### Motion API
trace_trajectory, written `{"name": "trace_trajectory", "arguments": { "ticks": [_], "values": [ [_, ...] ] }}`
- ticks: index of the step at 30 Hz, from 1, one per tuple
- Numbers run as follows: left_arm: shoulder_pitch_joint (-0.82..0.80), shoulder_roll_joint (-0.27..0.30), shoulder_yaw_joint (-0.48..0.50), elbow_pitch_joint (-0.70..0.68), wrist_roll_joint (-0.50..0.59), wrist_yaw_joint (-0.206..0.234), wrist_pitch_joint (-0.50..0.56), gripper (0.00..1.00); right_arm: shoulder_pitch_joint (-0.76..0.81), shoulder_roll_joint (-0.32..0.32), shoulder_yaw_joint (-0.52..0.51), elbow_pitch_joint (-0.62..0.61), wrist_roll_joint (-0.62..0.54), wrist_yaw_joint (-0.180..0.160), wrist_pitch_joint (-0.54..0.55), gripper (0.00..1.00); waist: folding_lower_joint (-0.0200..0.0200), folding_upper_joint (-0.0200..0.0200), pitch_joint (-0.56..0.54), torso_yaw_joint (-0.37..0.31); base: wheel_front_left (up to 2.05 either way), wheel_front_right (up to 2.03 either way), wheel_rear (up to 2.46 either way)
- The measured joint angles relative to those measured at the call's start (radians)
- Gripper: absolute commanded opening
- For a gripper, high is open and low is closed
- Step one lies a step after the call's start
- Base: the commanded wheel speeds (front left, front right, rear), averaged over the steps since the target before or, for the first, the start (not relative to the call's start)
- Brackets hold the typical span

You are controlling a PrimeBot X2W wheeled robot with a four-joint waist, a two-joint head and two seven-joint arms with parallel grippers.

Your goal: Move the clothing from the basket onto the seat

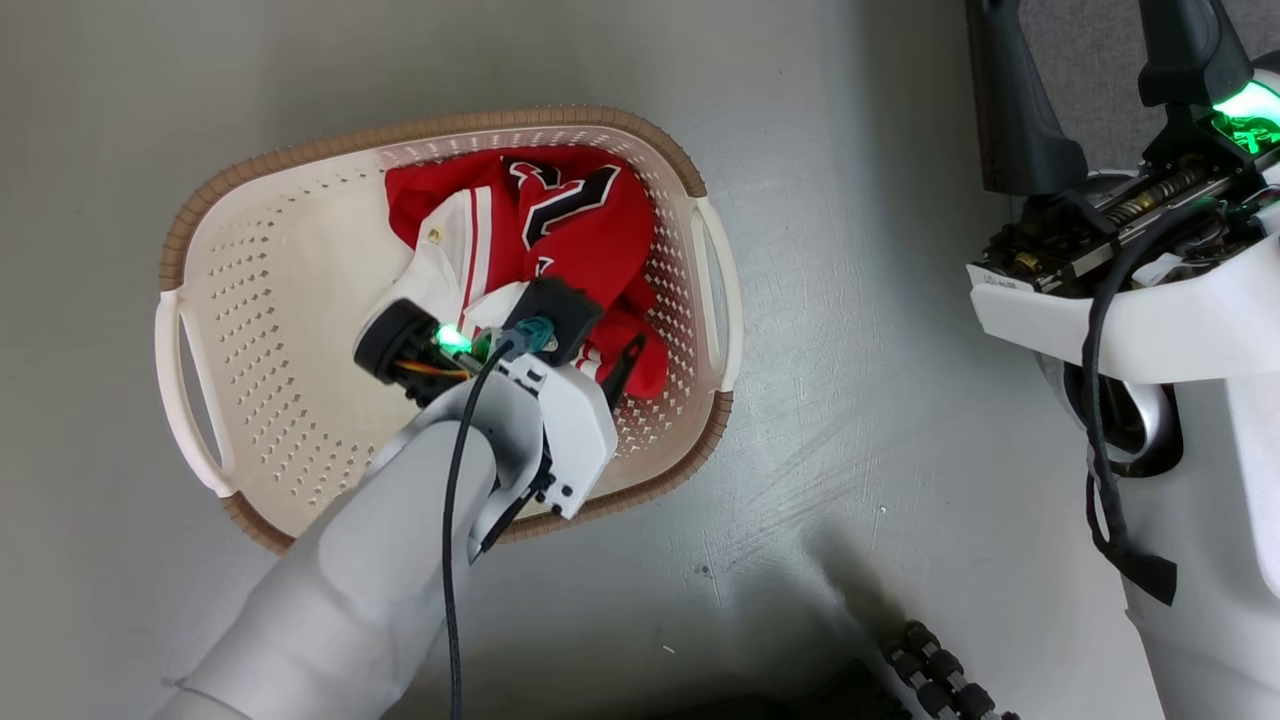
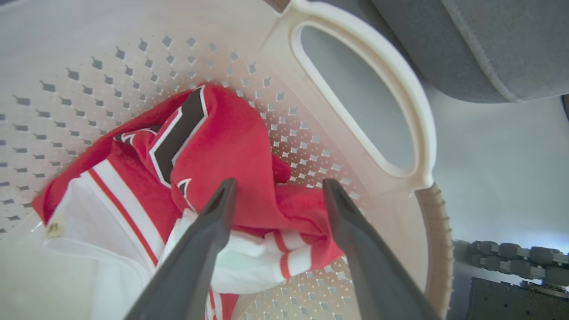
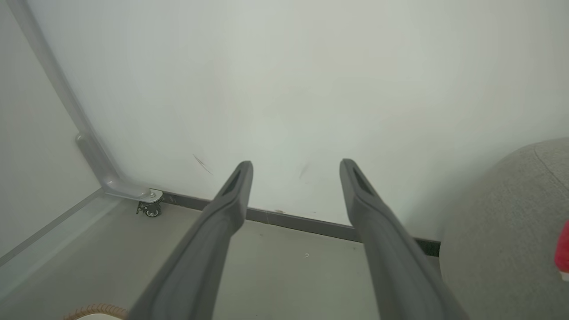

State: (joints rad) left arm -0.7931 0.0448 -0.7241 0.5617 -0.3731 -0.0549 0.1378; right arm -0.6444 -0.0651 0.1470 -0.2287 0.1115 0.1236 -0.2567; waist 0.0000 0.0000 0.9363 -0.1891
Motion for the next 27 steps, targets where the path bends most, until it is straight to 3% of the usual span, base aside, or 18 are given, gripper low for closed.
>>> {"name": "trace_trajectory", "arguments": {
  "ticks": [1, 27],
  "values": [
    [-0.007, 0.000, -0.003, 0.003, 0.008, 0.001, 0.000, 0.00, 0.000, 0.000, 0.000, 0.000, 0.000, 0.000, 0.000, 1.00, 0.0000, 0.0000, 0.002, -0.001, 0.00, 0.00, 0.00],
    [-0.034, -0.001, -0.003, 0.053, 0.002, 0.008, -0.091, 0.00, -0.037, 0.001, -0.003, 0.007, 0.000, 0.000, 0.000, 1.00, 0.0000, 0.0000, -0.009, 0.015, 0.00, 0.00, 0.00]
  ]
}}
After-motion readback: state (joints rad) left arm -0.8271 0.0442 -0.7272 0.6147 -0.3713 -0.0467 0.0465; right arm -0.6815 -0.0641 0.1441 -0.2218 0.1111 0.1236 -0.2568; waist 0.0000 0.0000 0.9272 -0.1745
